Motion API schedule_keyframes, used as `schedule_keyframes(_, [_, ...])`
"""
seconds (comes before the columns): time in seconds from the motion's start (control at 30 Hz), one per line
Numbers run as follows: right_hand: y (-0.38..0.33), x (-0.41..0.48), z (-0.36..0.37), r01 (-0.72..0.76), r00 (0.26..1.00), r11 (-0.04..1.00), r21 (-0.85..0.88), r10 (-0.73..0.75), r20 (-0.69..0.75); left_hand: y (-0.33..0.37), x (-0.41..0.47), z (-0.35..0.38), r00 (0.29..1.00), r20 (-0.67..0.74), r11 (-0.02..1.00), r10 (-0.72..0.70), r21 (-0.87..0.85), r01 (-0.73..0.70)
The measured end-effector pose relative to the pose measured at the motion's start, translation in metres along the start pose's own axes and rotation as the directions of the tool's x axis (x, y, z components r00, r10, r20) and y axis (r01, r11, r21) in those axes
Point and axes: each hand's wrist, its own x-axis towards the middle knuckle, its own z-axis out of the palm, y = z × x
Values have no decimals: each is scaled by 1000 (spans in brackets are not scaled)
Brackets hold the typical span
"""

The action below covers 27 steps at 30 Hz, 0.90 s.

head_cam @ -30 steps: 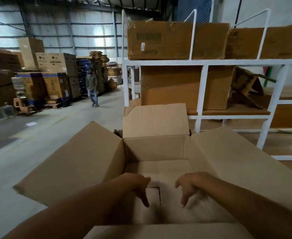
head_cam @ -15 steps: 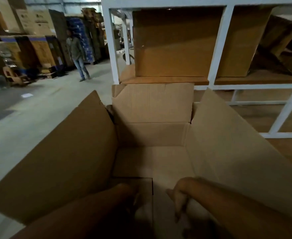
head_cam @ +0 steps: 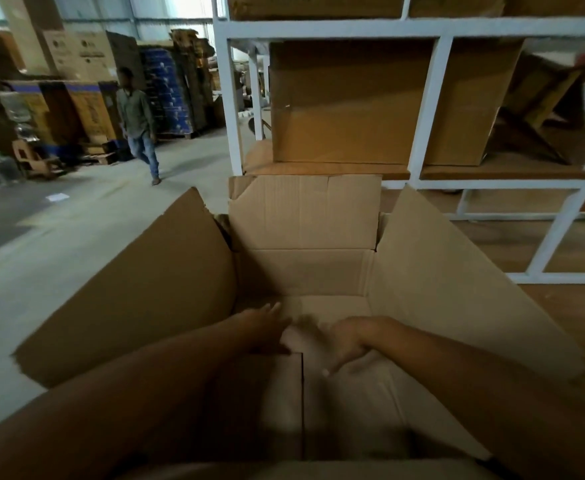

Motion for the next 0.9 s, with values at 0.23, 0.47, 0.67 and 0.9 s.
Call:
schedule_keyframes(0.23, [-14, -108, -59, -19, 896, 989, 146, 82, -437, 23, -94, -99, 931, -365, 1000, -12, 6, 16])
schedule_keyframes(0.47, [-40, -234, -41, 51, 687, 967, 250, 148, -711, 50, -195, -91, 786, -618, 992, 30, -76, -98])
schedule_keyframes(0.67, [-68, -303, 16, 90, 336, 961, 263, 219, -916, 79, -257, -73, 570, -821, 963, 42, -118, -241])
schedule_keyframes(0.9, [-62, -359, 44, 107, 95, 943, 315, 305, -947, 139, -307, -105, 444, -886, 962, 133, 8, -272])
